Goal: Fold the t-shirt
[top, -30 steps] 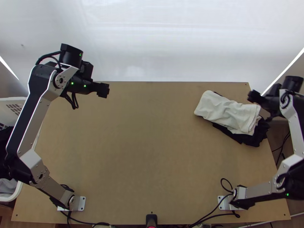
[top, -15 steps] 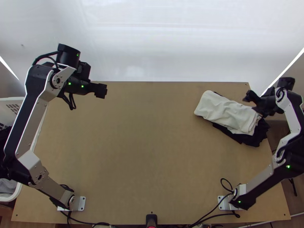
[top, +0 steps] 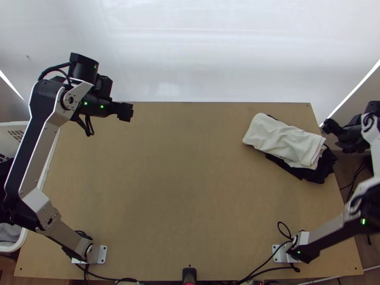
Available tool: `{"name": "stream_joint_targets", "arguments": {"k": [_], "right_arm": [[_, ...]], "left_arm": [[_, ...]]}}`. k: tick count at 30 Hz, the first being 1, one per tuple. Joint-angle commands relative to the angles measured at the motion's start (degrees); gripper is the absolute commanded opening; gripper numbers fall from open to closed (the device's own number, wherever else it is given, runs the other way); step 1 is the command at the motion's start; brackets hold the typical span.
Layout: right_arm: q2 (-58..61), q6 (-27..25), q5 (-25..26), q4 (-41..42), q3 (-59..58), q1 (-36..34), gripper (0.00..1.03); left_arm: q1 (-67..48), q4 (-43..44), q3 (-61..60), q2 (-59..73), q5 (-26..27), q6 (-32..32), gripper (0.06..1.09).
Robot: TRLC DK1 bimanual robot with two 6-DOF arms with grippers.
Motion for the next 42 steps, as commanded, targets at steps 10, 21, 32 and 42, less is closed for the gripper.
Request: {"name": "stream_joint_targets", "arguments": {"k": [10,21,32,42], "right_arm": [[-16.82,-2.71,-4.5,-11.87,-15.54,0.57,0.55],[-14.01,-3.32,-6.17,-7.21,-20.37,3.99,0.63],[-10.76,-3.94,-5.64,-2.73,-20.73,3.29,0.62],[-6.1,-4.03,-4.15,2.55,-20.2,3.9,0.44]], "left_arm": [[0.16,-0.73,0.5,-0.64,0.09,-0.04,1.04],[0.07,-1.43,0.5,-1.25,0.09,0.22,1.04],[0.24,-2.58,0.41,-1.95,0.09,0.4,1.04],[-0.2,-2.58,0.94,-1.78,0.09,0.48,1.04]]}}
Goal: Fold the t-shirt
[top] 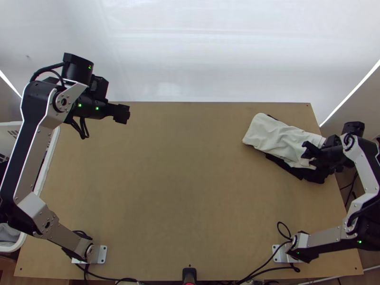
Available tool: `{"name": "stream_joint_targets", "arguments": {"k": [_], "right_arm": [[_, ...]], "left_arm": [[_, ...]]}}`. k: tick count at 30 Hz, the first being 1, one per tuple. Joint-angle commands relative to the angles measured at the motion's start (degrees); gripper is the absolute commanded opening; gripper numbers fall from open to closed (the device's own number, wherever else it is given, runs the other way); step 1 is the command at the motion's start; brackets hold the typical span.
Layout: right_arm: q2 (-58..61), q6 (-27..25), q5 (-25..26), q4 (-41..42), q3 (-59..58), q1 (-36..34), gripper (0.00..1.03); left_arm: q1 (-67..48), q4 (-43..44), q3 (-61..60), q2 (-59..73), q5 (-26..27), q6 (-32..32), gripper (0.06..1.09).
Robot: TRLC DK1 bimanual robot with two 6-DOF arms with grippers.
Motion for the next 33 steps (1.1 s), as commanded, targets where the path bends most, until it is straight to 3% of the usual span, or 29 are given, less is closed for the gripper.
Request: {"name": "stream_joint_targets", "arguments": {"k": [1,5,19,20,23,29,33], "right_arm": [[3.32,-0.31,1.8,3.42,0.0,0.08,0.4],[2.71,-1.63,3.74,6.23,-1.15,-0.98,0.03],[-6.26,-4.79,5.67,-0.53,-6.86,-9.32,0.03],[-6.17,-5.15,5.58,-0.53,-7.47,-9.32,0.03],[-7.31,-5.32,5.49,-0.62,-7.91,-9.06,0.35],[-14.6,-4.71,5.49,0.17,-1.06,-5.81,0.41],[-11.09,-3.74,5.49,4.83,3.6,-3.0,0.41]], "left_arm": [[-0.28,0.05,0.37,0.08,0.11,0.16,1.04],[-0.2,-0.13,0.37,-0.01,0.11,0.24,1.04],[0.42,-0.04,1.42,0.52,0.11,0.6,1.04],[0.24,-0.04,1.51,0.61,0.11,0.6,1.04],[0.07,-0.04,1.77,0.87,0.11,0.6,1.04],[0.42,-0.22,1.77,0.69,0.11,0.95,1.04],[0.6,-0.57,1.69,0.61,0.11,0.95,1.04]]}}
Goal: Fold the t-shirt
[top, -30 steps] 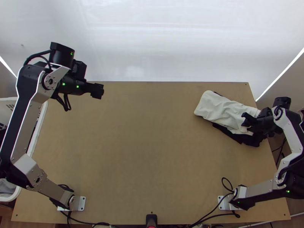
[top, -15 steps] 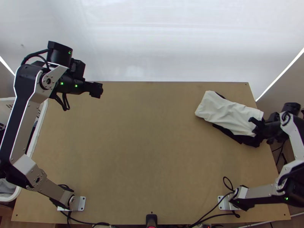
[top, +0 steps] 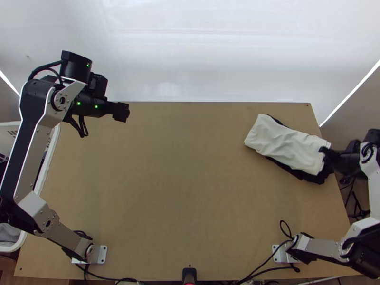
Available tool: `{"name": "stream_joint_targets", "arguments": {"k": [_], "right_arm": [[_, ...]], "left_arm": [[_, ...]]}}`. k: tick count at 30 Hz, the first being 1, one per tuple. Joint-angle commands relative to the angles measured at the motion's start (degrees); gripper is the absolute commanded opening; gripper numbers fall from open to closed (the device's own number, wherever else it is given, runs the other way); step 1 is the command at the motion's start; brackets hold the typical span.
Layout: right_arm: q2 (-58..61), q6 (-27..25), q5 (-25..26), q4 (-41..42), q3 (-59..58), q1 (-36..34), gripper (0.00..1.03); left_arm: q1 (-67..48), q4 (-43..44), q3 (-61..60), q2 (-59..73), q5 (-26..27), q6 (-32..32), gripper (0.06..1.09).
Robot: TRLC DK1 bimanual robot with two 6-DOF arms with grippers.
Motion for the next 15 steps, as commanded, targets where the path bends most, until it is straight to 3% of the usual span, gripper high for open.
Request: {"name": "stream_joint_targets", "arguments": {"k": [1,12,15], "right_arm": [[2.54,1.49,-0.1,3.91,7.63,3.63,0.43],[18.62,2.28,-0.1,4.09,18.7,4.59,0.46],[21.0,2.54,-0.01,4.09,20.37,4.68,0.52]], "left_arm": [[0.29,-0.4,-0.02,-0.05,-0.06,0.18,1.04],[0.55,-1.01,-0.63,-0.93,-0.06,0.18,1.04],[0.82,-1.01,-0.63,-1.02,-0.06,0.45,1.04]]}}
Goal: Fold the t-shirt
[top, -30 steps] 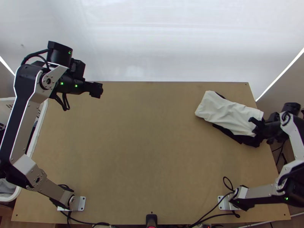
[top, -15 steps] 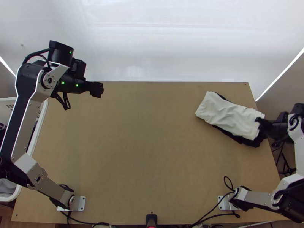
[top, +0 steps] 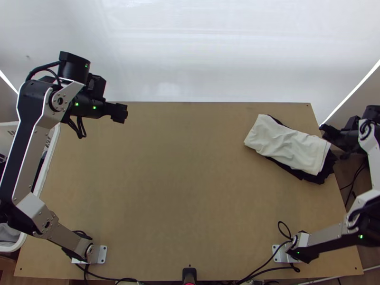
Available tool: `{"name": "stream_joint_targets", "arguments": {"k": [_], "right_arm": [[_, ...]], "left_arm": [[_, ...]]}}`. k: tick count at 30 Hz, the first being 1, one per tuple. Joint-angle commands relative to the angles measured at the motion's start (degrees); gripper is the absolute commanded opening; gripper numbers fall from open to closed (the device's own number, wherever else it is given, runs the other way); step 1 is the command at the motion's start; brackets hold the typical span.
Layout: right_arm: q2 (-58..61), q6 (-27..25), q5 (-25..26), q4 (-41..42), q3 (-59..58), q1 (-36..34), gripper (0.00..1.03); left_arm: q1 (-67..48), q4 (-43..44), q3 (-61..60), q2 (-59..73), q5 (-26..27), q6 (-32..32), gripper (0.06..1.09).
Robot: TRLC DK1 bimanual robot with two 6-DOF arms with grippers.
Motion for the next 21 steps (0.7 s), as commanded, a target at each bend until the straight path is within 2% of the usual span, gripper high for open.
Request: {"name": "stream_joint_targets", "arguments": {"k": [1,5,10,11,15,21], "right_arm": [[7.32,0.49,0.16,0.22,5.25,0.62,0.52],[9.25,0.84,2.53,0.04,5.43,0.79,0.52],[9.78,1.01,3.06,-0.66,4.55,0.97,0.51],[9.78,1.28,3.15,-0.93,4.46,0.97,0.45],[9.6,1.37,4.2,-0.84,4.46,0.79,0.03],[9.95,1.37,5.35,-0.84,4.02,-0.97,0.03]], "left_arm": [[0.53,-0.18,-0.15,-0.34,0.13,0.56,1.04],[0.8,-0.18,-0.15,-0.25,0.13,1.0,1.04],[0.97,-0.18,-0.06,-0.07,0.13,1.52,1.04],[0.97,-0.18,-0.06,-0.07,0.13,1.7,1.04],[0.97,-0.18,0.02,0.19,0.13,1.7,1.04],[0.97,-0.18,0.2,0.37,0.13,1.7,1.04]]}}
